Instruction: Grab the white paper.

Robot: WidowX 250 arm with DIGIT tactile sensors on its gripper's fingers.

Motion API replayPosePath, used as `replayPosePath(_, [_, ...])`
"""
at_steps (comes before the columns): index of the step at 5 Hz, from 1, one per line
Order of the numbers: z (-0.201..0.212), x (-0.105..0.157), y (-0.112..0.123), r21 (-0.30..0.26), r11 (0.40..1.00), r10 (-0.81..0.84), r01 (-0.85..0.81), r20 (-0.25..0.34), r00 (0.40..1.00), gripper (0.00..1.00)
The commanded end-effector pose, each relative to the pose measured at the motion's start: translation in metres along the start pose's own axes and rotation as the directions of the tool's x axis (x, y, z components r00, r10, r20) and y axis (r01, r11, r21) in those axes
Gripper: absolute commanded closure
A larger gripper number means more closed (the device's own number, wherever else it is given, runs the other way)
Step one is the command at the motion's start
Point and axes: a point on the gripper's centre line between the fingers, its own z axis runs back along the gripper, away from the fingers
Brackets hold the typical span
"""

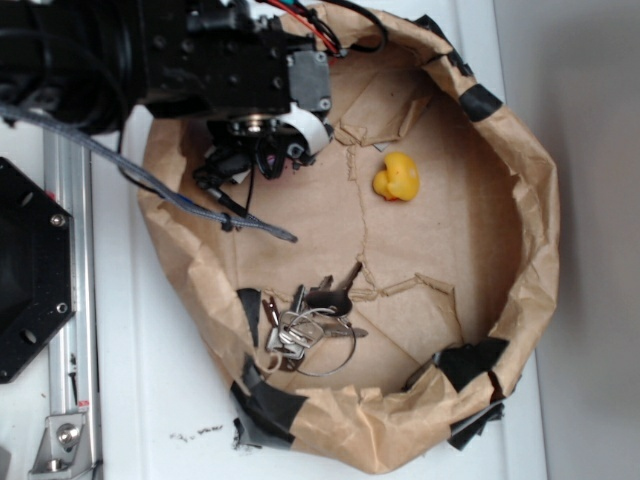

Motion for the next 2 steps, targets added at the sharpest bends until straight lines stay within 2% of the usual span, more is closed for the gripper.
replayPosePath(1, [0.061, 0.032, -0.003, 0.027, 1.0, 0.011, -0.016, 0.162, 0.987, 1.0])
replayPosePath(2, [0.117, 0.071, -0.007, -0.016, 0.998, 0.068, -0.067, 0.335, 0.94, 1.0])
